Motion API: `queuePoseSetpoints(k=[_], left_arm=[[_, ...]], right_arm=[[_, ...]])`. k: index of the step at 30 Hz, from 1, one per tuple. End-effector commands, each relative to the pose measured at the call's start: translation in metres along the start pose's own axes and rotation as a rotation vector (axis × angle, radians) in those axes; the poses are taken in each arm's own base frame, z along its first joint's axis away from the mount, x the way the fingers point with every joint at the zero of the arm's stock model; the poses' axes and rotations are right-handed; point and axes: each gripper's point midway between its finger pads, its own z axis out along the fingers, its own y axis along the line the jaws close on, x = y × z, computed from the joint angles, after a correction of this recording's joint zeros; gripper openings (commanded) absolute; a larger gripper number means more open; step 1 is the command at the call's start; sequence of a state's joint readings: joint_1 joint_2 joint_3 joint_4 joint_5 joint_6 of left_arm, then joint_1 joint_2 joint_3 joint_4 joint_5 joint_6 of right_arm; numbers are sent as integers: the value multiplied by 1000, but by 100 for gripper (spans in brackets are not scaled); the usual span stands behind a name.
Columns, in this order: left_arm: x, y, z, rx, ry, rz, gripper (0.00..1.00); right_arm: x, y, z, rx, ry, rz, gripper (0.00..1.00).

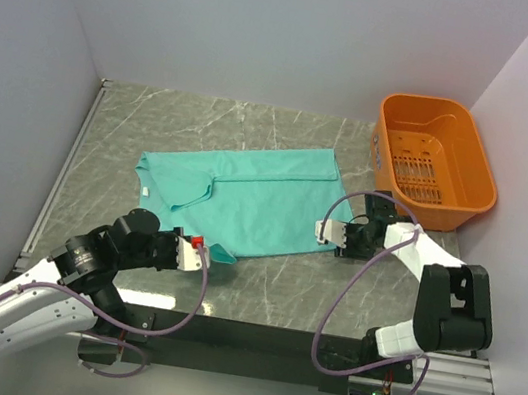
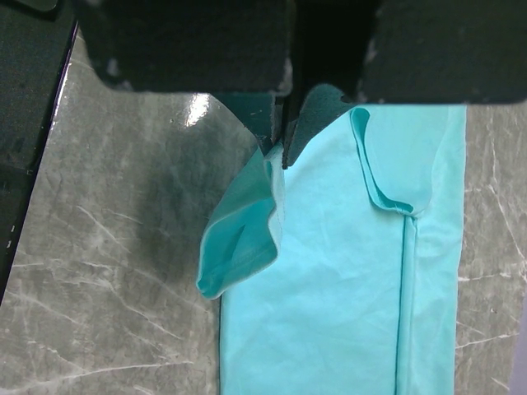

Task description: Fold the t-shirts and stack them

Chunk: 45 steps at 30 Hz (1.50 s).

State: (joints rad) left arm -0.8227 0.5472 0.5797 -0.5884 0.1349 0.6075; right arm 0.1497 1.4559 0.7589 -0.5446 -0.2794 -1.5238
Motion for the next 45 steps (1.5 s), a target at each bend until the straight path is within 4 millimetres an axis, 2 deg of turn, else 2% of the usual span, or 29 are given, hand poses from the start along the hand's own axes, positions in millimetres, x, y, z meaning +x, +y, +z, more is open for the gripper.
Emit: queuePoseSetpoints(k=[1,2,6,9,11,18,27,31,38,43,45], left_arm=[[-7,-1,2,10,-24,-17,0],[-6,0,2,5,-19,-21,0],[-5,2,2,-10,-10,-31,0],[-5,6,0,-30,-4,-46,0],[-4,8,1,-41,9,-67,0],[-5,14,1,-40,15,-111,0],[-12,36,7,-30,-8,-202,0],[-1,50,15,-27,3,-270,0],[16,81,18,-89,1,-369,0],[32,102,21,-141,12,-439,0],[32,110,22,-161,4,-445,0]], right_arm=[[1,-2,5,7,-3,-3,48],[2,-2,6,6,-4,3,45],[1,-3,9,1,-9,21,16],[-3,-8,2,27,-31,25,8],[-7,-8,-3,23,-63,46,7],[-16,-30,-25,42,-106,112,5],[-22,-40,-26,-16,-133,183,0],[-27,-48,-26,-21,-157,201,0],[-28,-78,-27,6,-157,260,0],[-25,-88,-20,-5,-146,287,0],[-24,-90,-18,-5,-143,297,0]])
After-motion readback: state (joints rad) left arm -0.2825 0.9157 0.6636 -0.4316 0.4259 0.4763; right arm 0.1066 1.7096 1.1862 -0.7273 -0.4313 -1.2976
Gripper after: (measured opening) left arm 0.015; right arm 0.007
